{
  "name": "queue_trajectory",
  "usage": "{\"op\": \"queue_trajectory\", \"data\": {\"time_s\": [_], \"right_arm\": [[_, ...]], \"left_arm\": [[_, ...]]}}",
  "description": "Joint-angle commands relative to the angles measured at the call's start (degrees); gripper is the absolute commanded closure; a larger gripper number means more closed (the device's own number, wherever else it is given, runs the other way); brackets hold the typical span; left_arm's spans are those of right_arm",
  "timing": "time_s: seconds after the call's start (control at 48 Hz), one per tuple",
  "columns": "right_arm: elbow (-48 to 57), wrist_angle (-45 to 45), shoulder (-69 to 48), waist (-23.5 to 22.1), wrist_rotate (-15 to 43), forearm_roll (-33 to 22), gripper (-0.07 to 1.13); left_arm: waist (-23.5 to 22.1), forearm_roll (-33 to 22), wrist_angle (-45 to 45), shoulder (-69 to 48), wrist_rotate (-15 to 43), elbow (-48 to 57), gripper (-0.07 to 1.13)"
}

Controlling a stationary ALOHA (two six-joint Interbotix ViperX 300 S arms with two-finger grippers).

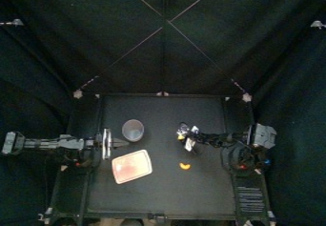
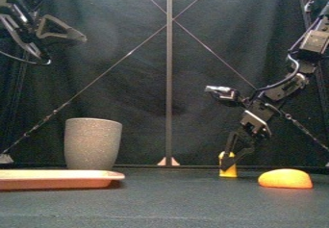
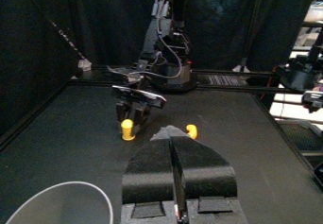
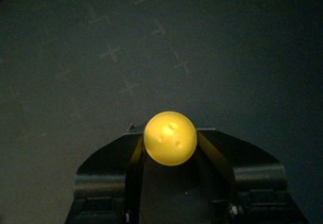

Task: Pick the yellow can then place it on the pink plate
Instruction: Place yellow can on the pink plate

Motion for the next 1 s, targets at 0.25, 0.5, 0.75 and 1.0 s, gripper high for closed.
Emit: {"op": "queue_trajectory", "data": {"time_s": [0.25, 0.5, 0.75, 1.0], "right_arm": [[-5.1, -0.1, -1.2, 5.8, -0.1, -0.5, 0.37], [-17.6, 4.9, 2.9, 15.6, -0.1, -0.6, 0.37], [-31.9, 9.8, 13.4, 21.2, -0.4, -0.9, 0.37], [-45.0, 15.0, 22.1, 22.9, -0.1, -2.7, 0.37]], "left_arm": [[0.4, 0.1, -0.5, 0.3, 0.1, -0.6, 1.08], [0.7, 0.1, -0.5, 0.3, 0.1, -0.5, 1.08], [1.9, 0.1, -0.5, 0.3, 0.1, 0.0, 1.08], [2.5, 0.1, -0.5, 0.4, 0.1, -0.1, 1.08]]}}
